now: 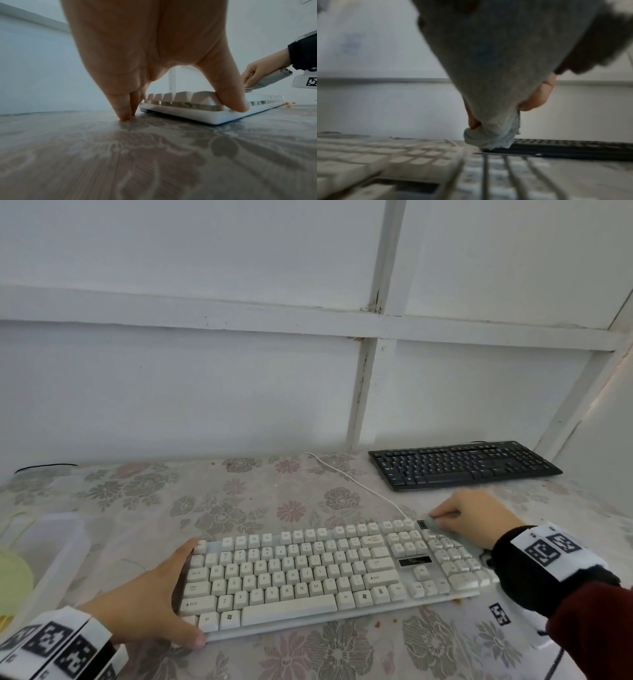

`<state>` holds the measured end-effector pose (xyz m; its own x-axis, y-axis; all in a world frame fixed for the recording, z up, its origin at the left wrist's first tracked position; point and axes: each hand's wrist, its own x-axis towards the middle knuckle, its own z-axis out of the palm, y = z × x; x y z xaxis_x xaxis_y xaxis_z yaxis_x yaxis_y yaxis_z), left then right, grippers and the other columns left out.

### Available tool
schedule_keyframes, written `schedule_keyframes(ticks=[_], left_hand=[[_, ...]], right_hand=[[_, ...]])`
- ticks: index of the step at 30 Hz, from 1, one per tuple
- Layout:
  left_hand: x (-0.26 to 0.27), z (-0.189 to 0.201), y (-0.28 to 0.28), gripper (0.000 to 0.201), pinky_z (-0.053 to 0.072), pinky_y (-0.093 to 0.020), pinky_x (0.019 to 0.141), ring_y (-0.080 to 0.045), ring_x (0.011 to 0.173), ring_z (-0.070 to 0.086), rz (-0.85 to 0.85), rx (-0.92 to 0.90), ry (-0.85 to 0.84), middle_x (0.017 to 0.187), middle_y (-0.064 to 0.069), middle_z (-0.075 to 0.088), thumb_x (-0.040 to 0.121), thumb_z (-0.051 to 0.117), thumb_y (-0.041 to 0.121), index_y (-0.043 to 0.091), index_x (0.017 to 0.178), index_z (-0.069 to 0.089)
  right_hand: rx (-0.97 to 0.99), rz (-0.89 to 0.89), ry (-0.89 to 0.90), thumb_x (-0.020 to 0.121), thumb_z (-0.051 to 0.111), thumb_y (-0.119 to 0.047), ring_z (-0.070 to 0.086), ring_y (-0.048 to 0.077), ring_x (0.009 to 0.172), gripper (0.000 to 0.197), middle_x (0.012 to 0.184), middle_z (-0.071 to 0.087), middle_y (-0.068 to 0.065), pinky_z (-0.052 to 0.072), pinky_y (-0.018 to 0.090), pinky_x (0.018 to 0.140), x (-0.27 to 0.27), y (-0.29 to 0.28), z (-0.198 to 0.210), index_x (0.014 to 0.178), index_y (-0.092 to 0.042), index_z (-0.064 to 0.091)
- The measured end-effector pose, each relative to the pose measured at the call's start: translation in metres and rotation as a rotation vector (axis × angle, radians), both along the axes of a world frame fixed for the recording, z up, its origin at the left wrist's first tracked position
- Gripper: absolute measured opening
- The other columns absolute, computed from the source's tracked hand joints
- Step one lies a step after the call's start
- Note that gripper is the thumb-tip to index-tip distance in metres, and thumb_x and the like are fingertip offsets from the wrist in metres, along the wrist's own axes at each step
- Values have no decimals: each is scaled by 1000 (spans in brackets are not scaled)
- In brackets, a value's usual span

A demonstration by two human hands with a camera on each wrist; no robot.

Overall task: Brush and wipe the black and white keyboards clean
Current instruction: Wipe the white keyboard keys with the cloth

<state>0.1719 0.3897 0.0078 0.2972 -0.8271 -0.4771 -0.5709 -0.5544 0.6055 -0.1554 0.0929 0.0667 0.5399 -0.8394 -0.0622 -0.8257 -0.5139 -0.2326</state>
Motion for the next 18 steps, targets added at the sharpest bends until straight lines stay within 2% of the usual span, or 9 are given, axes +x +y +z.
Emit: schedule_keyframes(ticks=[2, 4, 6, 8, 9, 11, 13, 15, 18], left_hand=[[0, 0, 0, 148, 32, -24, 109, -5, 126, 39, -4, 0, -12, 140, 17, 30, 37, 87, 58, 35, 145, -12], [0, 0, 0, 150, 32, -25, 110, -5, 126, 39, -7, 0, -10, 140, 17, 30, 34, 87, 60, 35, 145, -12], [0, 1, -1, 149, 32, -25, 109, -5, 125, 39, -11, 2, -17, 140, 17, 30, 36, 87, 59, 36, 144, -12], [-1, 1, -1, 146, 32, -24, 108, -5, 125, 40, -10, 11, -27, 140, 17, 30, 39, 87, 57, 36, 144, -13], [-1, 2, -1, 145, 33, -23, 107, -5, 124, 40, -8, 18, -32, 140, 16, 30, 42, 87, 55, 35, 144, -13], [-2, 3, -2, 142, 33, -20, 103, -5, 122, 40, -5, 21, -32, 138, 17, 31, 46, 88, 50, 34, 145, -13], [-4, 4, -3, 139, 32, -16, 97, -4, 120, 39, -1, 18, -34, 133, 18, 30, 51, 88, 46, 33, 145, -13], [-5, 6, -3, 138, 31, -17, 99, -4, 121, 38, -7, 13, -30, 131, 19, 30, 52, 88, 45, 31, 145, -13], [-7, 9, -3, 143, 29, -22, 108, -5, 125, 37, -6, 27, -19, 135, 18, 29, 45, 86, 51, 30, 146, -13]], right_hand=[[-9, 59, 51, 90, 59, -29, 51, 5, 81, 20, 81, 49, -23, 37, 18, 81, 5, 5, -9, 104, -26, 72], [-47, 69, 127, 92, 56, -28, 48, 6, 78, 21, 75, 38, -22, 34, 13, 74, 3, 4, -15, 107, -28, 71], [-76, 49, 172, 93, 54, -28, 43, 2, 65, 20, 72, 37, -16, 31, 10, 58, -4, 1, -16, 98, -26, 73], [-104, 16, 217, 93, 52, -28, 39, 1, 56, 24, 69, 39, -11, 31, 12, 52, -11, -3, -14, 89, -20, 74], [-101, -8, 219, 93, 53, -28, 41, 1, 57, 23, 70, 45, -12, 33, 12, 55, -15, -7, -13, 92, -21, 75], [-79, -68, 218, 93, 54, -27, 57, 7, 74, 22, 93, 66, -12, 42, 17, 71, -21, -13, -10, 105, -25, 73], [-69, -119, 220, 92, 56, -25, 64, 16, 95, 23, 112, 69, -3, 47, 22, 82, -26, -19, -10, 110, -23, 71], [-64, -138, 197, 91, 57, -21, 65, 20, 95, 21, 107, 71, 1, 46, 22, 76, -28, -22, -13, 102, -20, 74], [-125, -66, 105, 90, 55, -21, 63, 23, 78, 22, 87, 67, 11, 34, 20, 56, -15, -10, -7, 91, -8, 73]])
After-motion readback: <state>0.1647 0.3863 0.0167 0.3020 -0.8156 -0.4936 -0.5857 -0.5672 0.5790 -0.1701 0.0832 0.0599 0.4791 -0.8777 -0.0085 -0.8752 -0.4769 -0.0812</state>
